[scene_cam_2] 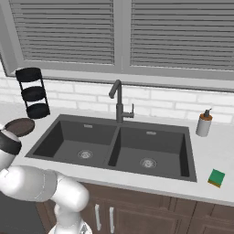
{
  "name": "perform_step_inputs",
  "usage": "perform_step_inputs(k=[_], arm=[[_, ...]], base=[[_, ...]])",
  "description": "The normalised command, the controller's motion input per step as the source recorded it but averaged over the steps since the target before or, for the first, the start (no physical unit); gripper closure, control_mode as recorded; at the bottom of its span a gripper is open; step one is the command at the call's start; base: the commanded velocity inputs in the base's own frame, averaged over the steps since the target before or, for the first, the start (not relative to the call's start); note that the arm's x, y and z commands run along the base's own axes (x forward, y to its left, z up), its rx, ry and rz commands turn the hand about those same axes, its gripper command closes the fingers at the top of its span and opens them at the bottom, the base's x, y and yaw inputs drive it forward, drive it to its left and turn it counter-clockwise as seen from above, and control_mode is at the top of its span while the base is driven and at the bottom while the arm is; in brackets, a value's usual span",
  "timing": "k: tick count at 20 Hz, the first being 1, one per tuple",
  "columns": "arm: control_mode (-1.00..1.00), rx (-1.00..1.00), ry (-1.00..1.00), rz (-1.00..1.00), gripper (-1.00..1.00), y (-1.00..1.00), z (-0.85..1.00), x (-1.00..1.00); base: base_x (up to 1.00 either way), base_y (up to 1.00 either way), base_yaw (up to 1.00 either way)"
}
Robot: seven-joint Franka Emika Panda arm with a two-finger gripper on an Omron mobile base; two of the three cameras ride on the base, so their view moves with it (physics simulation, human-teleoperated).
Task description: Pick the pan and sponge and place them into the sink. Then turn on the water.
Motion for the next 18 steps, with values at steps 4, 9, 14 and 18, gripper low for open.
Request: perform_step_inputs(k=[4,9,14,18], arm=[[-1.0,0.0,0.0,0.0,-1.0,0.06,-0.16,0.26],[-1.0,0.0,0.0,0.0,-1.0,0.19,-0.21,0.32],[-1.0,0.0,-0.02,0.0,-1.0,0.11,-0.22,0.31],[-1.0,0.0,0.0,0.0,-1.0,0.13,-0.15,0.26]], base=[[0.0,0.0,0.0],[0.0,0.0,0.0],[0.0,0.0,0.0],[0.0,0.0,0.0]])
